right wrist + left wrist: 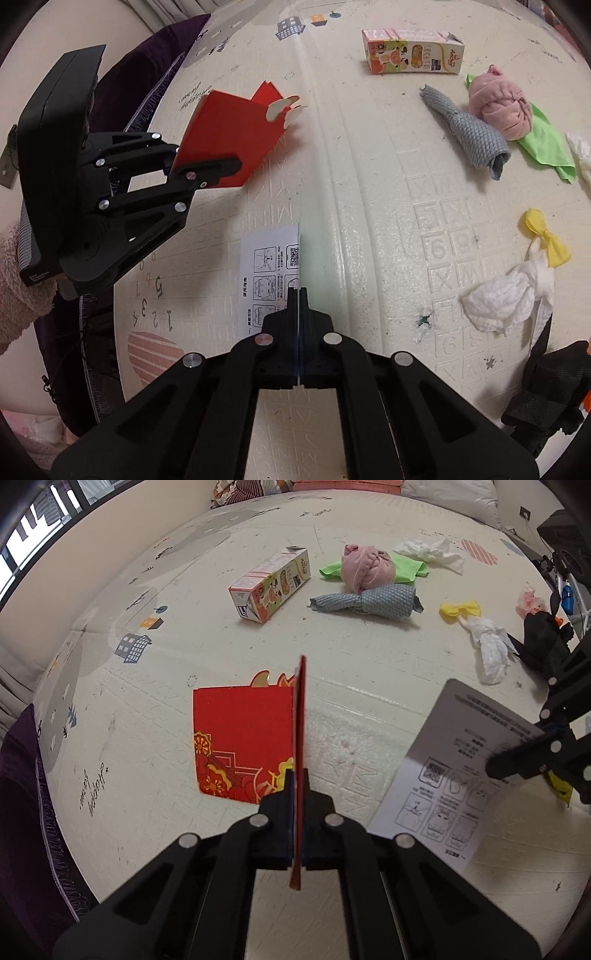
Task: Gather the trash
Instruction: 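Carry the envelope and card to the grey bin and open both tools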
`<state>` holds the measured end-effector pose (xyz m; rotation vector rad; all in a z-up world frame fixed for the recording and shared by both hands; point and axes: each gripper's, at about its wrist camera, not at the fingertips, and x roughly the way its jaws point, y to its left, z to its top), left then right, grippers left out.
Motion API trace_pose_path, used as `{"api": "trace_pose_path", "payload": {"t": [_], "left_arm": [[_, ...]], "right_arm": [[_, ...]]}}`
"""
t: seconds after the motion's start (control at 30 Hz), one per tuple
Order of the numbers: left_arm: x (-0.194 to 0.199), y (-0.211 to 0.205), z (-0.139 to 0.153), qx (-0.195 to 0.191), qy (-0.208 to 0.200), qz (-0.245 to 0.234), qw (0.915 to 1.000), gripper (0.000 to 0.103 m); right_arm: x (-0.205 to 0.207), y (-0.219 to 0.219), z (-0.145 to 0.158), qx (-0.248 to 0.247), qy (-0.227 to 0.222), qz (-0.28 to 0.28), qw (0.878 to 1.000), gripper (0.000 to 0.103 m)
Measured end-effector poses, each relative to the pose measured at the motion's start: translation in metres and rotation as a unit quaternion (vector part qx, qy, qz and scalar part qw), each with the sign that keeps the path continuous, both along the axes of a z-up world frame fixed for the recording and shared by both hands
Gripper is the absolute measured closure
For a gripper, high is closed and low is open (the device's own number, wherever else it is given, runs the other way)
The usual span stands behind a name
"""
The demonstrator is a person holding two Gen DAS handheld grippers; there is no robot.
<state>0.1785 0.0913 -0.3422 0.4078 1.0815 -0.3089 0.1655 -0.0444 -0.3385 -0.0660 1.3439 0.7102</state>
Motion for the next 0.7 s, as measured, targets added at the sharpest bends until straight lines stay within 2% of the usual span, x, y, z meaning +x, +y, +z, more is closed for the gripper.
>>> {"api": "trace_pose_path", "payload": {"t": [0.1,0.3,0.7], "left_arm": [[-0.006,-0.007,0.006,0.003,0.007,0.001,1.0000,0.101],[-0.024,-0.019,0.026,-0.017,0.012,0.019,0.9996,0.101],[-0.069,-0.061,0.090,-0.035,0.019,0.028,0.9988,0.102]], "right_arm": [[0.004,-0.006,0.009,-0.010,-0.012,-0.012,1.000,0.103],[0.003,-0.024,0.031,-0.021,-0.031,-0.046,0.998,0.103],[-0.037,-0.076,0.087,-0.022,-0.052,-0.120,0.991,0.103]]}}
